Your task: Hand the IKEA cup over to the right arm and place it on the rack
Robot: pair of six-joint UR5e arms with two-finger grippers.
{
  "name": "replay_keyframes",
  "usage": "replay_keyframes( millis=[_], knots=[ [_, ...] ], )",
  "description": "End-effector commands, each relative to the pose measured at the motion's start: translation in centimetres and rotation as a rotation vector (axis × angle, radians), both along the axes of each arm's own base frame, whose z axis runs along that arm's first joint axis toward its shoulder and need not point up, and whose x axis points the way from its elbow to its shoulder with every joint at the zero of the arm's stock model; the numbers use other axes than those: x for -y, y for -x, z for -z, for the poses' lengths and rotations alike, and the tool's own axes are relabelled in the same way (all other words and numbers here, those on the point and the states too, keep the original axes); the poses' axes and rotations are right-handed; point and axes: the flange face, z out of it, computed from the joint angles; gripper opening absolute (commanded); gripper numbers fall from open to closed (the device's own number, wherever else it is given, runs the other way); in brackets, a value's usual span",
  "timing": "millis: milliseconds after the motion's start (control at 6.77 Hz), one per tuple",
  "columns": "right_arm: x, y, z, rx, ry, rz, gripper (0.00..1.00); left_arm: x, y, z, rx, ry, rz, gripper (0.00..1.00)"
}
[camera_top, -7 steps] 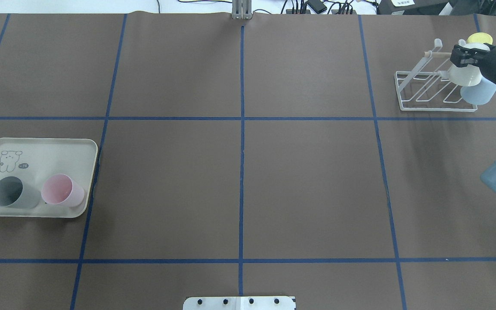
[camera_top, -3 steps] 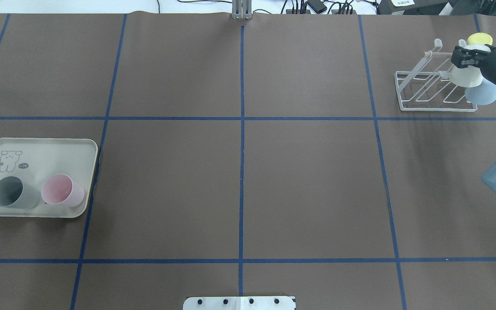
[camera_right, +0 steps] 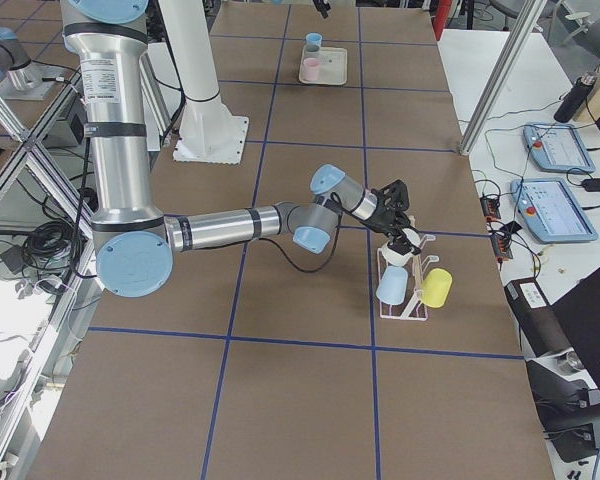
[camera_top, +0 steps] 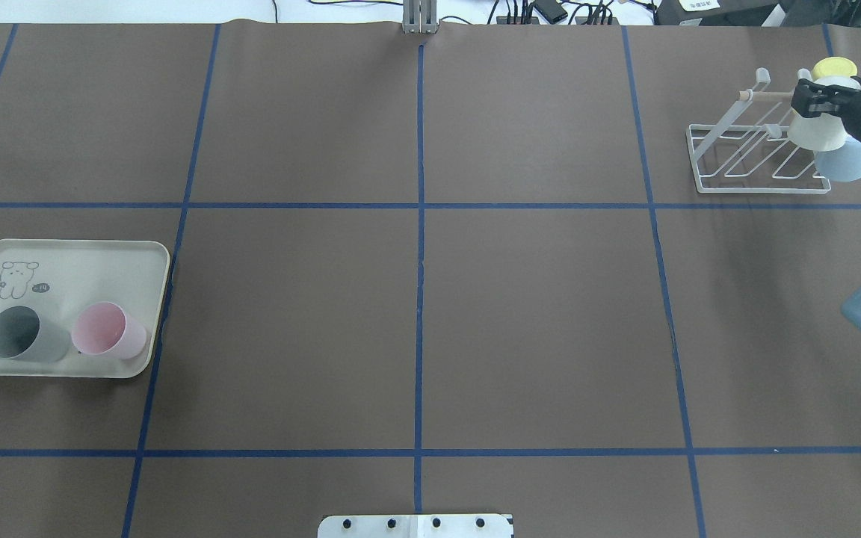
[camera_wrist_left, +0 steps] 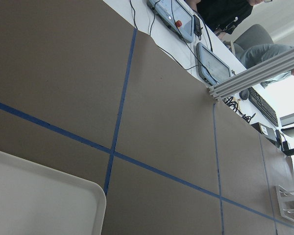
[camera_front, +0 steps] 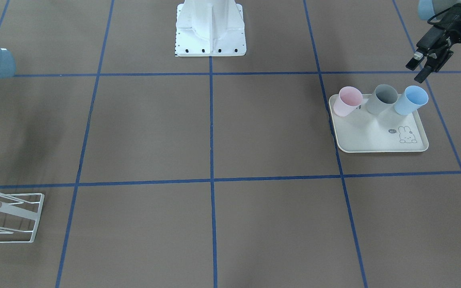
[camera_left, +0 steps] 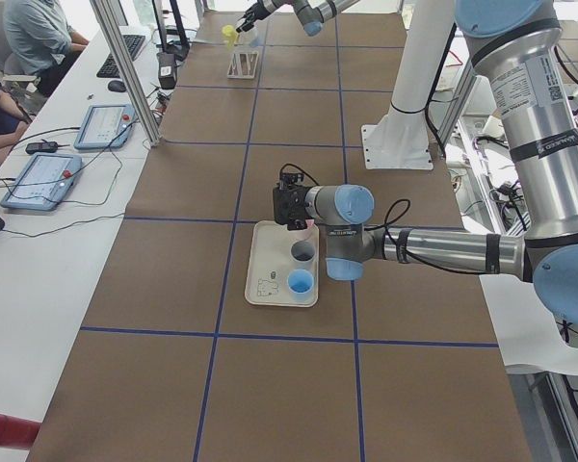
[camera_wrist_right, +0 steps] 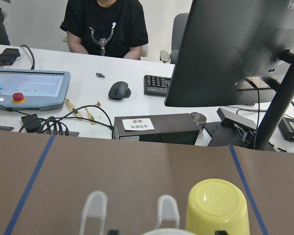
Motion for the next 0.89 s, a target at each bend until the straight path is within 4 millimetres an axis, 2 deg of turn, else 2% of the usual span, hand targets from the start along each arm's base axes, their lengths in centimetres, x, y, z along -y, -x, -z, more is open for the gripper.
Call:
replay_keyframes(
  millis=[0, 738],
  knots=[
    [0.1, -0.4, -0.1, -0.002, 0.002, -0.008, 0.00, 0.0, 0.0, 0.0, 0.000, 0.000, 0.001, 1.00],
    [0.7, 0.6, -1.5, 0.012, 0.033, -0.010, 0.00, 0.0, 0.0, 0.0, 0.000, 0.000, 0.001, 1.00]
  ],
)
